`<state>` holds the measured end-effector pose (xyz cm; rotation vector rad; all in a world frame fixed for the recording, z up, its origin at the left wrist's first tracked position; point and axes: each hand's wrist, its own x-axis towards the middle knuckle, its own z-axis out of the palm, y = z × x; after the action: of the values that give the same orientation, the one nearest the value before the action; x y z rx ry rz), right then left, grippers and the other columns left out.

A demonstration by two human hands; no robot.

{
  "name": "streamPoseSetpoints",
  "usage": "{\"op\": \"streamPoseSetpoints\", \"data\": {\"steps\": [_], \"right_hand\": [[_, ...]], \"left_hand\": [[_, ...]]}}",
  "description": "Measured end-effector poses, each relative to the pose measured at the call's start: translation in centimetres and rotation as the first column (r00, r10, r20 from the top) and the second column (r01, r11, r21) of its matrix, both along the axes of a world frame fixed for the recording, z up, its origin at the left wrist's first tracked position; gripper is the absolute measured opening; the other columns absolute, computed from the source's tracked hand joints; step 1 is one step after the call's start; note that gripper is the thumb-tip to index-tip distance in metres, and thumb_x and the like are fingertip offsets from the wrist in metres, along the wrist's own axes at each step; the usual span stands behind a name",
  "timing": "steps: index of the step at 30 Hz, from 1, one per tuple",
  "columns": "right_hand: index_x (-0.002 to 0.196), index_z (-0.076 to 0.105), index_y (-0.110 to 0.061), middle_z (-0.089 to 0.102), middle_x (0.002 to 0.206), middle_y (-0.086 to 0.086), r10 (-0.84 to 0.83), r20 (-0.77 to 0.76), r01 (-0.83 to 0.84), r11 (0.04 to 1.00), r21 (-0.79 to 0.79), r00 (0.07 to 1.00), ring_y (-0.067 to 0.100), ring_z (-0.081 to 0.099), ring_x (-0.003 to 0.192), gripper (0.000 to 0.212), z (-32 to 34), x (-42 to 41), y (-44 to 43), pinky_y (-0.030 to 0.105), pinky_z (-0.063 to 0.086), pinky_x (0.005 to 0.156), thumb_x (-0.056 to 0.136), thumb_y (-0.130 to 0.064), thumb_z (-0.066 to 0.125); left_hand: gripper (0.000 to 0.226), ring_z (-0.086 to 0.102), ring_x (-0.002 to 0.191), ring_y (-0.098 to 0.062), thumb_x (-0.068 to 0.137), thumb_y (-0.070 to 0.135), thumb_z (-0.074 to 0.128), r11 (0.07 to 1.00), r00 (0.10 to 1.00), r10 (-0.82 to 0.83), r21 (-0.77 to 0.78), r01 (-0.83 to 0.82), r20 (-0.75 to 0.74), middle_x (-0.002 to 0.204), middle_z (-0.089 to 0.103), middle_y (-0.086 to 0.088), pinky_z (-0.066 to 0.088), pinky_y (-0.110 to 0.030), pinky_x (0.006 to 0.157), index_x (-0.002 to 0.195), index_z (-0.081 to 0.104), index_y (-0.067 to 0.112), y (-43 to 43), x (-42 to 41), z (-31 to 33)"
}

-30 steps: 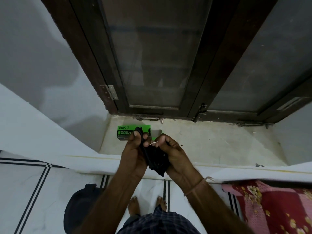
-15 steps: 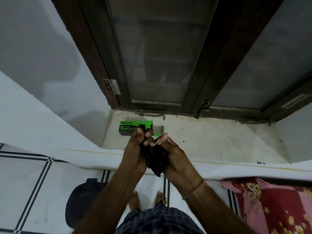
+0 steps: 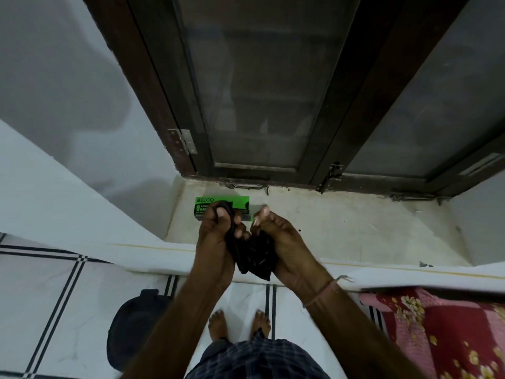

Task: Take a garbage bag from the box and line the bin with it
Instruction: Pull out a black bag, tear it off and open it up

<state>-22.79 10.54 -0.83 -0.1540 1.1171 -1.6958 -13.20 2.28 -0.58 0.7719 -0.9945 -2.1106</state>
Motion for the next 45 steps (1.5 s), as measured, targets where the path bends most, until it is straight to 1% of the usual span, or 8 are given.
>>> {"op": "streamPoseSetpoints", "data": {"steps": [12,19,27,33,36,38,42,45], "right_hand": [[0.064,0.060,-0.017,0.054,0.051,-0.005,0.380,-0.675,-0.207,0.923,0.325,0.632,0.009,0.049,0.041,0.035,0.2,-2.5,0.4,0.022,0.042,0.050,0.097,-0.023,0.068],[0.071,0.049,-0.010,0.050,0.055,0.009,0.240,-0.394,-0.171,0.964,0.202,0.887,0.018,0.041,0.040,0.044,0.3,-3.9,3.2,0.022,0.037,0.043,0.106,-0.038,0.050],[0.122,0.062,-0.029,0.077,0.095,-0.010,0.235,-0.791,-0.080,0.970,0.230,0.564,0.006,0.074,0.069,0.037,-1.4,-1.4,1.8,0.030,0.061,0.062,0.091,-0.047,0.071],[0.112,0.074,-0.016,0.075,0.083,0.000,-0.096,-0.565,0.164,0.984,0.070,0.820,0.035,0.075,0.067,0.016,-1.9,-0.8,1.3,0.045,0.062,0.057,0.100,-0.021,0.065],[0.110,0.071,-0.013,0.070,0.069,0.012,-0.155,-0.404,0.223,0.967,0.126,0.902,0.027,0.060,0.046,0.016,-2.3,-2.7,2.7,0.033,0.044,0.046,0.104,-0.020,0.057],[0.114,0.068,-0.010,0.068,0.065,0.017,-0.170,-0.359,0.243,0.956,0.167,0.918,0.020,0.049,0.041,0.019,-3.1,-4.2,3.6,0.027,0.039,0.046,0.105,-0.019,0.054],[0.117,0.069,-0.014,0.072,0.079,0.023,-0.164,-0.380,0.257,0.943,0.211,0.910,0.029,0.060,0.049,0.019,-4.6,-5.7,3.8,0.026,0.042,0.044,0.106,-0.020,0.054],[0.113,0.071,-0.018,0.078,0.082,0.015,-0.105,-0.471,0.255,0.930,0.266,0.876,0.036,0.074,0.060,0.017,-5.0,-5.8,3.3,0.027,0.046,0.042,0.104,-0.018,0.057]], "left_hand": [[0.022,0.041,0.055,-0.009,0.110,0.019,0.035,0.967,0.996,-0.033,-0.249,0.053,0.087,0.081,0.053,-0.002,0.042,-0.023,0.051,0.097,0.053,0.014,-3.2,-0.4,0.5],[0.020,0.047,0.058,-0.008,0.109,0.019,0.035,0.994,0.998,0.059,-0.094,-0.056,0.036,0.083,0.052,-0.003,0.046,-0.021,0.054,0.094,0.048,0.013,-5.5,0.2,-0.3],[0.012,0.070,0.077,-0.018,0.095,0.009,0.057,0.982,0.998,0.053,0.179,-0.060,0.040,0.080,0.065,-0.003,0.062,-0.033,0.075,0.107,0.055,0.010,-3.2,-1.4,-1.9],[0.007,0.070,0.100,-0.023,0.098,0.007,0.059,0.998,0.966,0.063,-0.001,-0.065,0.250,0.094,0.075,-0.002,0.059,-0.035,0.079,0.099,0.061,0.013,-2.4,-1.4,-2.0],[0.037,0.061,0.115,-0.022,0.092,0.038,0.069,0.635,0.732,0.369,-0.730,0.251,0.572,0.124,0.068,-0.002,0.051,-0.039,0.087,0.124,0.062,0.019,-4.7,0.2,-3.9],[0.066,0.049,0.131,-0.033,0.084,0.044,0.075,0.355,0.555,0.530,-0.762,0.541,0.641,0.144,0.055,-0.010,0.046,-0.050,0.095,0.141,0.054,0.018,-7.0,0.8,-5.3],[0.078,0.043,0.138,-0.041,0.077,0.032,0.083,0.320,0.334,0.470,-0.510,0.799,0.817,0.150,0.049,-0.016,0.049,-0.058,0.092,0.147,0.050,0.019,-9.4,1.1,-6.9],[0.060,0.056,0.118,-0.034,0.083,0.019,0.079,0.375,0.413,0.397,-0.555,0.742,0.820,0.132,0.059,-0.011,0.053,-0.044,0.080,0.138,0.057,0.019,-9.2,1.1,-6.8]]}}
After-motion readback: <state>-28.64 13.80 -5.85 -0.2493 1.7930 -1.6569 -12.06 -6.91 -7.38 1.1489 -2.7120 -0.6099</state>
